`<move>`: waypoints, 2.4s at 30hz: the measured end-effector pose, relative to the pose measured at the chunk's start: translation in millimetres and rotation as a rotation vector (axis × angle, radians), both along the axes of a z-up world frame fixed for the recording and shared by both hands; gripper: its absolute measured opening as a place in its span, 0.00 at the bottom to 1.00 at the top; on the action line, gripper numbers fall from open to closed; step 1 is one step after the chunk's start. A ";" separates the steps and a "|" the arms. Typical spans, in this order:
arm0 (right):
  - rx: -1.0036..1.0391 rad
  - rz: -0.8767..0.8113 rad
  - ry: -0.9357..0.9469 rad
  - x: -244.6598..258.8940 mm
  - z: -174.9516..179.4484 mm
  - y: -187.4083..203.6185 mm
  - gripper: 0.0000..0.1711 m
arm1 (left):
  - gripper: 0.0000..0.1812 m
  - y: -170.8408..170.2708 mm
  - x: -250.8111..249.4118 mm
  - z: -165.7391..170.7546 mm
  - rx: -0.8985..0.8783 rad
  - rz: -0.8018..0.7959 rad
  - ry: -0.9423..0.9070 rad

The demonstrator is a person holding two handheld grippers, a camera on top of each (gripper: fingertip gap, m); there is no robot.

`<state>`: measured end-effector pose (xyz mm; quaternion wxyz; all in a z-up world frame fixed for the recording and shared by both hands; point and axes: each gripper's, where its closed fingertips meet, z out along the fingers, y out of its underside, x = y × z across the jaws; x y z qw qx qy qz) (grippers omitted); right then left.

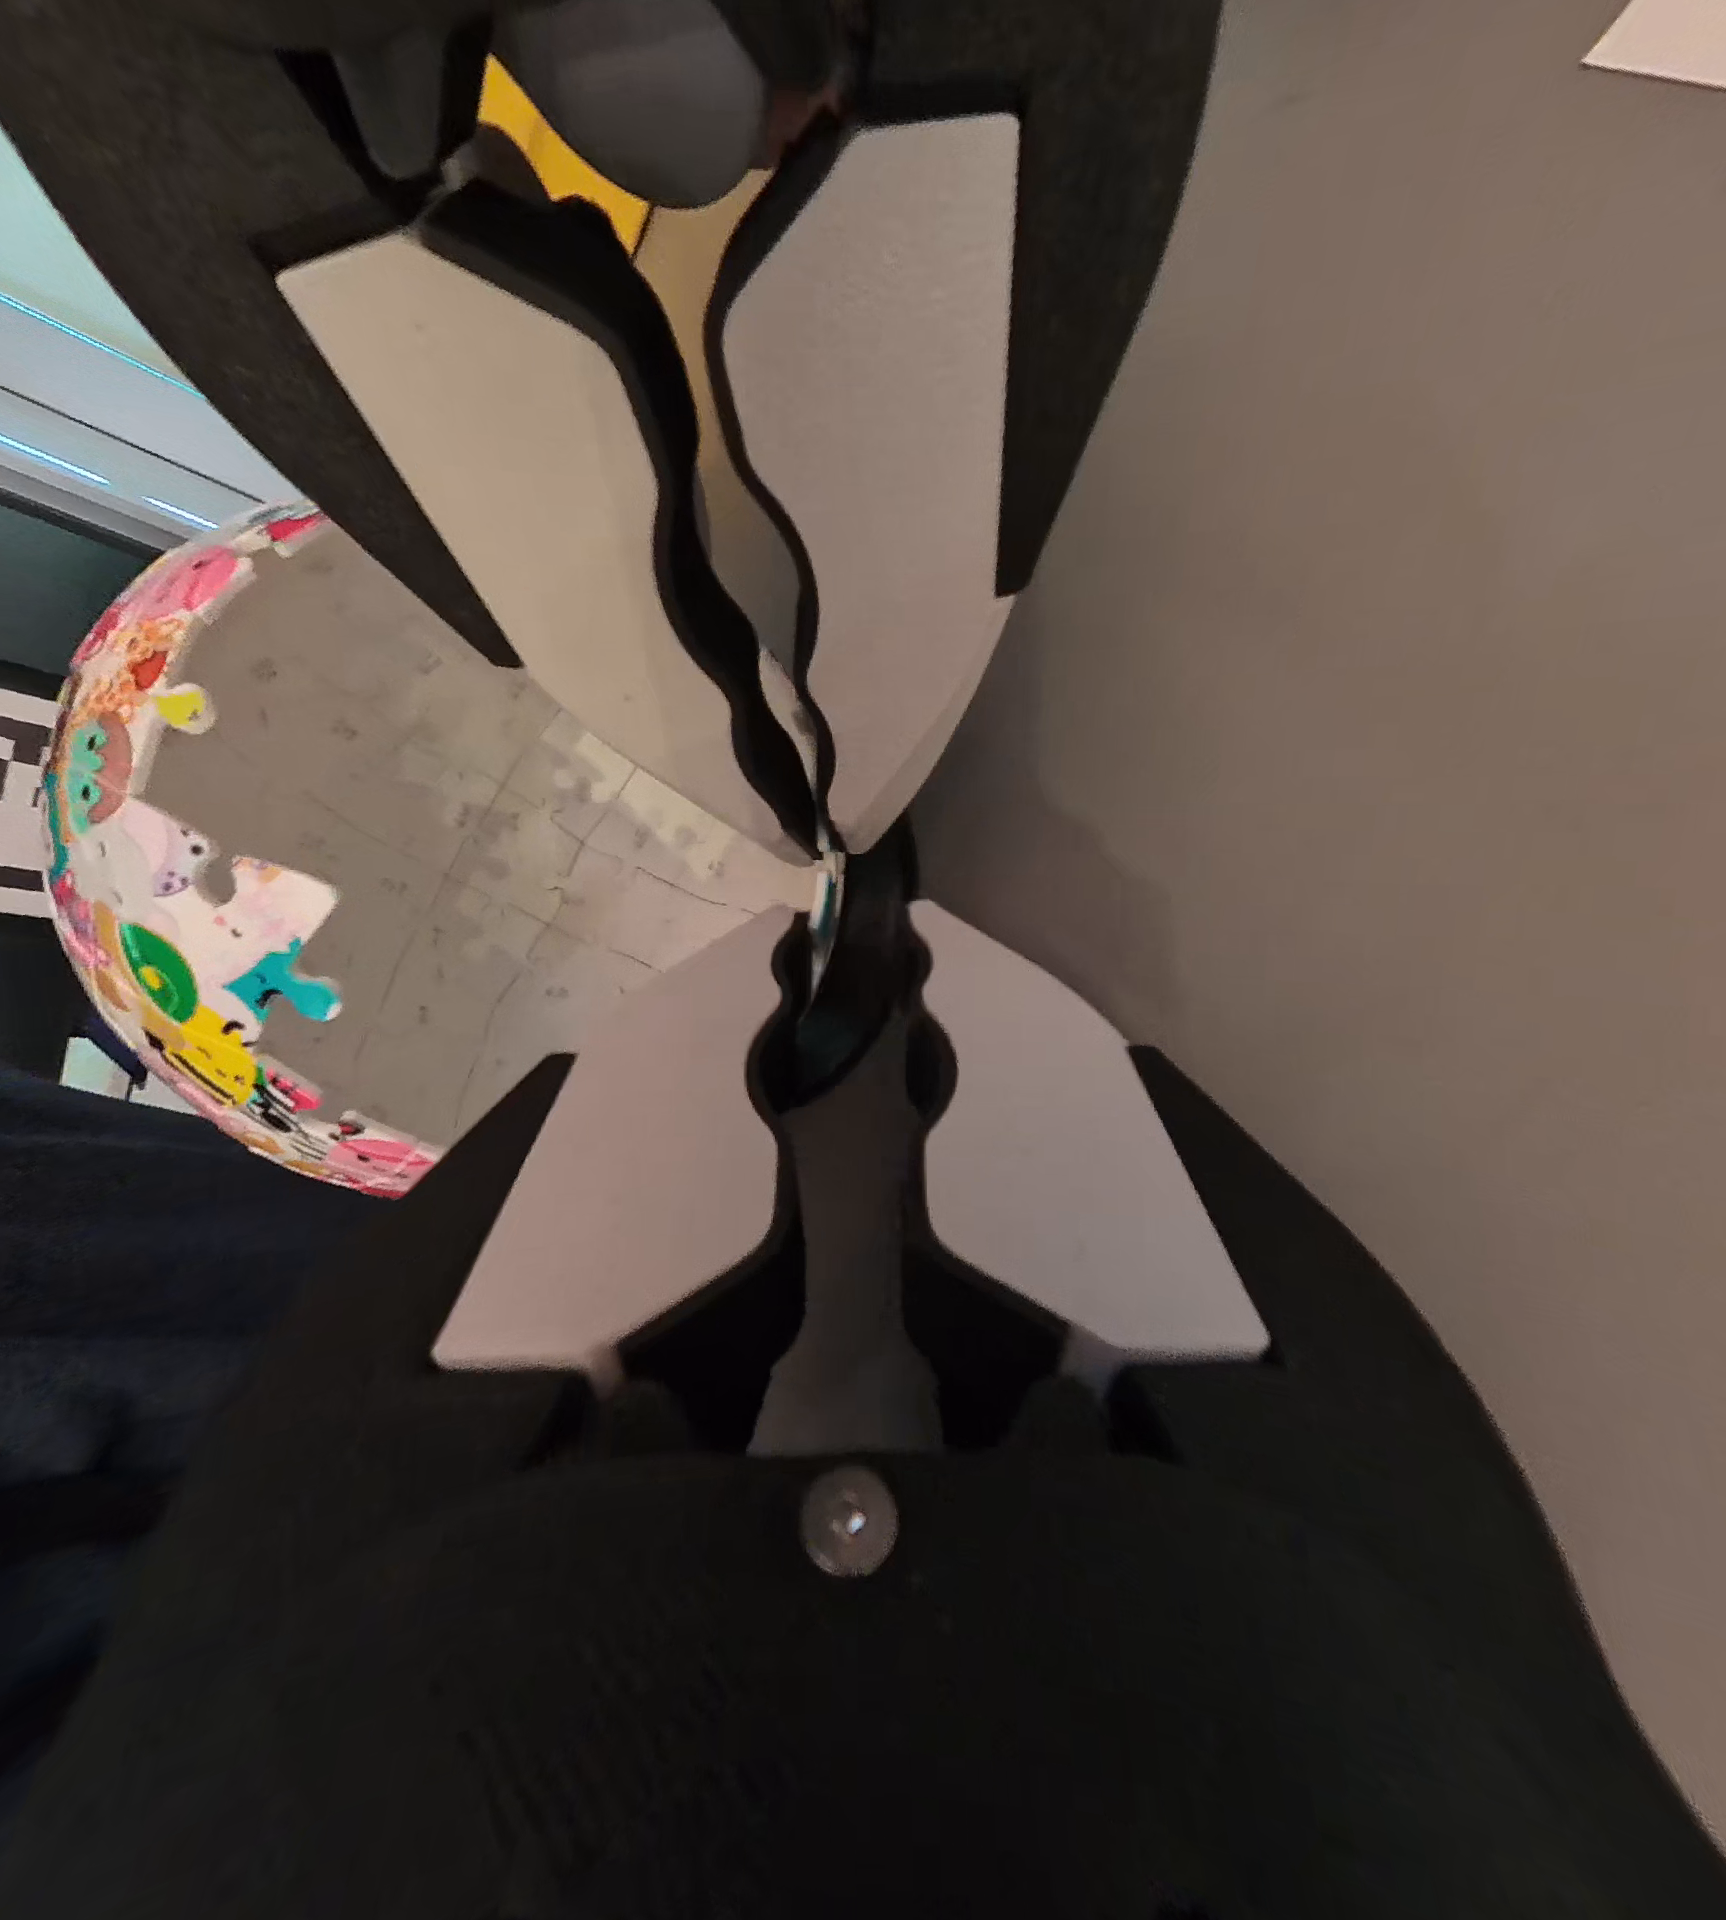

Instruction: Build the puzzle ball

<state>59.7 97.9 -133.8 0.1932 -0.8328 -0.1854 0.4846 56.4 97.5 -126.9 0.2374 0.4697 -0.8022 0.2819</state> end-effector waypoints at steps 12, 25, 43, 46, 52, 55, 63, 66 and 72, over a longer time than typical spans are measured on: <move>-0.091 0.047 0.064 -7.9 -1.7 -6.1 0.05 | 0.01 -0.8 0.3 -0.8 0.002 -0.003 -0.013; -0.099 0.046 0.053 -8.2 -2.1 -5.9 0.02 | 0.01 -1.2 0.2 -0.4 0.006 -0.011 -0.024; -0.102 0.059 0.042 -7.9 -2.7 -6.5 0.02 | 0.07 31.3 21.7 58.0 0.010 0.248 -0.275; -0.109 0.068 0.039 -7.8 -3.1 -6.1 0.03 | 0.06 37.1 17.8 78.0 0.032 0.293 -0.363; -0.107 0.071 0.029 -8.4 -2.5 -4.3 0.02 | 0.05 36.0 1.6 95.7 0.073 0.317 -0.422; -0.100 0.085 0.007 -8.4 -2.8 -3.6 0.03 | 0.05 31.2 -4.9 98.4 0.088 0.320 -0.434; -0.086 0.112 -0.014 -10.9 -2.9 -2.5 0.02 | 0.03 24.9 -18.6 99.8 0.107 0.329 -0.430; -0.108 0.124 -0.009 -11.0 -3.1 -3.2 0.02 | 0.03 26.2 -20.2 102.7 0.119 0.333 -0.439; -0.118 0.159 -0.039 -11.7 -4.9 -6.0 0.02 | 0.02 29.0 -21.6 107.1 0.138 0.336 -0.447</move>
